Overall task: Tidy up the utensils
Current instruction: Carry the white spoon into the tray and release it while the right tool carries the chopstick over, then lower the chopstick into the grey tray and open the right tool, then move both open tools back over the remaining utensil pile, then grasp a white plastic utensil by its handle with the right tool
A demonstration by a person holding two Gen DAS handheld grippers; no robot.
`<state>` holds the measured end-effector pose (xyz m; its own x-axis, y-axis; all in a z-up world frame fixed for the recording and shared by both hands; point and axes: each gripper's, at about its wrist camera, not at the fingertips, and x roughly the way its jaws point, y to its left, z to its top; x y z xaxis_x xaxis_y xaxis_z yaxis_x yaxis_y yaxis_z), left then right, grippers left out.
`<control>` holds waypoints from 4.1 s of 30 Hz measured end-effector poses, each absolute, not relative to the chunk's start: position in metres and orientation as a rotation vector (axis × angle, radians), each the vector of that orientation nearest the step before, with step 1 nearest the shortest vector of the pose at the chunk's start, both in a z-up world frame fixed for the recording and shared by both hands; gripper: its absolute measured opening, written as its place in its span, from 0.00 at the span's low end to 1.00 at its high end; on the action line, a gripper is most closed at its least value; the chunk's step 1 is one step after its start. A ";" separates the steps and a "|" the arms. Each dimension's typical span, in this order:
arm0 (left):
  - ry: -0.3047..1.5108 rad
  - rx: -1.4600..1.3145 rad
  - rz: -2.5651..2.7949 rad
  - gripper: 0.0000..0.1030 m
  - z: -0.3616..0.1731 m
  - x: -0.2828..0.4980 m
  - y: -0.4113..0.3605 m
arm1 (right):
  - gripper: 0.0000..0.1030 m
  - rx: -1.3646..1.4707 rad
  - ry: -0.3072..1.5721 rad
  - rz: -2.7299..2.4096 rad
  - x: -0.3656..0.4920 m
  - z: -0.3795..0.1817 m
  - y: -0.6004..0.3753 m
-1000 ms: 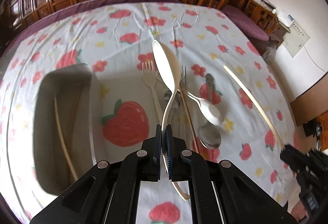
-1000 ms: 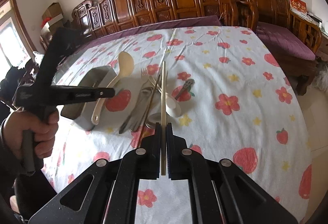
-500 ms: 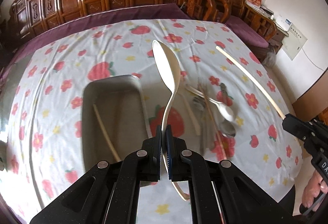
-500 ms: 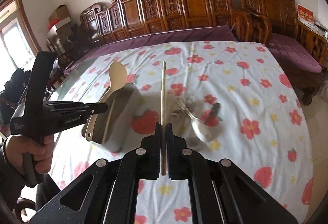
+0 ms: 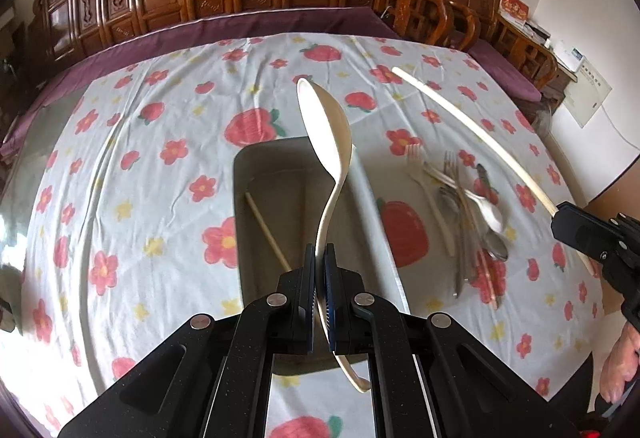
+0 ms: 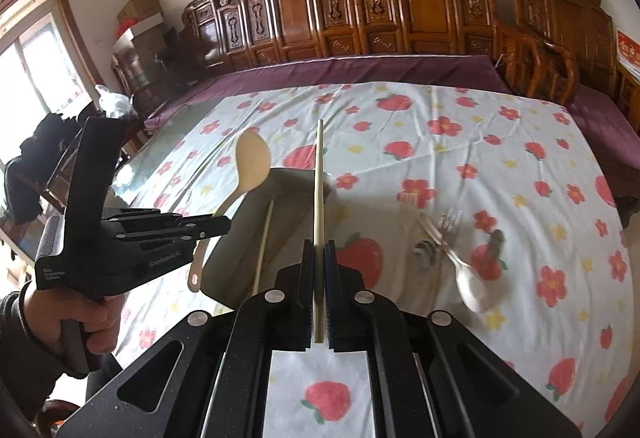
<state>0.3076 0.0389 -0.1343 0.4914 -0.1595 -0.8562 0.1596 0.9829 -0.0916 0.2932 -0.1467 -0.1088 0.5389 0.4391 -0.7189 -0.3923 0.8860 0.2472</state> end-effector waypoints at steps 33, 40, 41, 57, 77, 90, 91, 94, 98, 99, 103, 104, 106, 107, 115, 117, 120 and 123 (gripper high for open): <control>1.022 -0.021 -0.125 0.22 -0.151 0.290 0.093 | 0.06 0.036 0.970 0.540 0.311 -0.162 -0.064; 1.019 -0.017 -0.113 0.22 -0.146 0.270 0.114 | 0.06 0.020 1.013 0.522 0.314 -0.182 -0.044; 1.017 -0.018 -0.108 0.22 -0.145 0.267 0.118 | 0.06 0.018 1.014 0.517 0.315 -0.184 -0.042; 0.999 0.006 -0.100 0.22 -0.139 0.249 0.127 | 0.06 -0.006 1.037 0.465 0.326 -0.200 -0.040; 0.965 0.001 -0.138 0.24 -0.119 0.240 0.078 | 0.07 -0.055 0.937 0.517 0.272 -0.148 -0.112; 0.959 0.014 -0.194 0.33 -0.120 0.242 0.029 | 0.18 -0.015 0.946 0.376 0.245 -0.156 -0.213; 0.960 0.014 -0.197 0.34 -0.121 0.242 0.027 | 0.18 -0.011 0.954 0.364 0.246 -0.159 -0.219; 0.964 0.019 -0.207 0.36 -0.125 0.245 0.017 | 0.18 -0.004 0.967 0.339 0.248 -0.166 -0.233; 0.974 0.019 -0.221 0.37 -0.131 0.248 0.003 | 0.18 -0.012 0.977 0.327 0.256 -0.174 -0.241; 0.978 0.020 -0.223 0.37 -0.132 0.249 0.000 | 0.18 -0.017 0.981 0.326 0.259 -0.175 -0.242; 0.986 0.017 -0.230 0.37 -0.136 0.252 -0.010 | 0.18 -0.052 0.992 0.331 0.279 -0.181 -0.245; 0.987 0.015 -0.233 0.37 -0.137 0.252 -0.014 | 0.18 -0.061 0.996 0.333 0.284 -0.183 -0.245; 0.989 0.014 -0.237 0.37 -0.139 0.254 -0.019 | 0.19 -0.076 1.003 0.340 0.294 -0.187 -0.246; 0.990 0.015 -0.239 0.37 -0.139 0.254 -0.021 | 0.21 -0.085 1.005 0.342 0.298 -0.188 -0.246; 0.990 0.017 -0.248 0.37 -0.142 0.259 -0.036 | 0.23 -0.158 1.039 0.406 0.352 -0.207 -0.234; 0.994 0.016 -0.247 0.37 -0.144 0.262 -0.037 | 0.23 -0.172 1.053 0.420 0.367 -0.212 -0.231; 0.998 0.016 -0.244 0.37 -0.146 0.265 -0.038 | 0.23 -0.193 1.084 0.439 0.385 -0.219 -0.225; 1.004 0.015 -0.243 0.37 -0.149 0.267 -0.039 | 0.23 -0.227 1.123 0.452 0.397 -0.229 -0.219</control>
